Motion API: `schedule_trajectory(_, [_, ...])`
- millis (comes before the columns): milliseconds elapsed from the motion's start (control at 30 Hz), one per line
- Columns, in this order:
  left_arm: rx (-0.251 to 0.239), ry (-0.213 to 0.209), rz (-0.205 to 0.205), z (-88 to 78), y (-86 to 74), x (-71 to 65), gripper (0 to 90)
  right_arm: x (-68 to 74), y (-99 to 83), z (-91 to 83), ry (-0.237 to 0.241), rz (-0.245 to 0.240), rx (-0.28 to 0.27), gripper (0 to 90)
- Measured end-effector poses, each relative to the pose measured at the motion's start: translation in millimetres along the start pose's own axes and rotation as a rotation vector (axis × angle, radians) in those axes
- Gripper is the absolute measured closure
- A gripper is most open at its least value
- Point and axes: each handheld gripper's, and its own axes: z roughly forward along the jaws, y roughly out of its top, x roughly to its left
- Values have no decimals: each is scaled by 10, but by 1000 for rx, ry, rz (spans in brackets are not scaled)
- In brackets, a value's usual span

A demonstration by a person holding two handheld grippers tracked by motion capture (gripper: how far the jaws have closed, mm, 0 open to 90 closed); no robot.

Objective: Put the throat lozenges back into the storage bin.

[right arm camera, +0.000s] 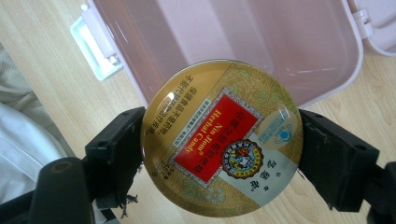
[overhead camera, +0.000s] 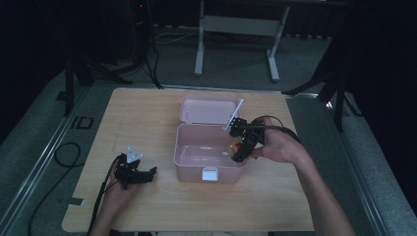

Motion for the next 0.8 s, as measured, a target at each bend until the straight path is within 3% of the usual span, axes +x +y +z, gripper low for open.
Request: schedule_trajectory(800, [0, -1, 1, 1, 1, 0, 134, 36, 169, 120, 7, -12, 27, 199])
